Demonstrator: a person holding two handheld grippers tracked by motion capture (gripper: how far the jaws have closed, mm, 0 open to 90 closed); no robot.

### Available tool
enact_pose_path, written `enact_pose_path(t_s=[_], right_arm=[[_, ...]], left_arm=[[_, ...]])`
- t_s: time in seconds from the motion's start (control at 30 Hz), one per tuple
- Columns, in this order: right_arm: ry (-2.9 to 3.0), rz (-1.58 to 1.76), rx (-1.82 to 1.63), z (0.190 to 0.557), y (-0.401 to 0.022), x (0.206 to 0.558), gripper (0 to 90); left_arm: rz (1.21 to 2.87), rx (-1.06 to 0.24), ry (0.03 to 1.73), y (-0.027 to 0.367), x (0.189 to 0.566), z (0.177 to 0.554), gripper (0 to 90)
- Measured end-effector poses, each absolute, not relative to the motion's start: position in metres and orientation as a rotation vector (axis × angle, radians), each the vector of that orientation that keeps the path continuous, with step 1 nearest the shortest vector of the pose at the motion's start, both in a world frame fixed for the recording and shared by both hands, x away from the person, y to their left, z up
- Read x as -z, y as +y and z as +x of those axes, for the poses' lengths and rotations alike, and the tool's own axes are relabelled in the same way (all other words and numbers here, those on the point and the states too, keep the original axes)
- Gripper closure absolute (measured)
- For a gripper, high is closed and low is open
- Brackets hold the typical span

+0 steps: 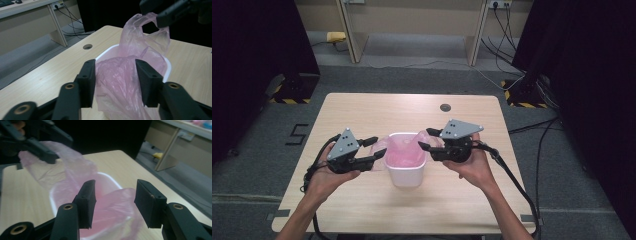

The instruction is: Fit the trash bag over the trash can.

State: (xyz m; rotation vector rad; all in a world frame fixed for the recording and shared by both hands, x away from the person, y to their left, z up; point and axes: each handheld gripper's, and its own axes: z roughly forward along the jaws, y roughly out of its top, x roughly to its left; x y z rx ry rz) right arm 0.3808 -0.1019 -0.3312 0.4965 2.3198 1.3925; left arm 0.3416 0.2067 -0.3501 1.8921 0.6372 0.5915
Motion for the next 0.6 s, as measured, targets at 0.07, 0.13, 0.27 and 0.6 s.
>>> enact_pose_path(t_s=[0.07,0.13,0.27,0.6], right_arm=[[2.352,0.467,-1.345,0.382,-0.096,0.334,51.3],[2.383,0.453,-1.315,0.387,-0.09,0.339,51.4],[2.473,0.462,-1.224,0.403,-0.086,0.349,49.1],[2.496,0.53,-1.248,0.433,-0.098,0.356,88.0]], left_arm=[[1.893,-0.589,0.63,0.208,0.35,0.344,62.6],[1.897,-0.588,0.634,0.209,0.352,0.348,70.9],[1.894,-0.566,0.666,0.212,0.356,0.355,76.9],[1.809,-0.416,0.796,0.22,0.373,0.384,78.3]])
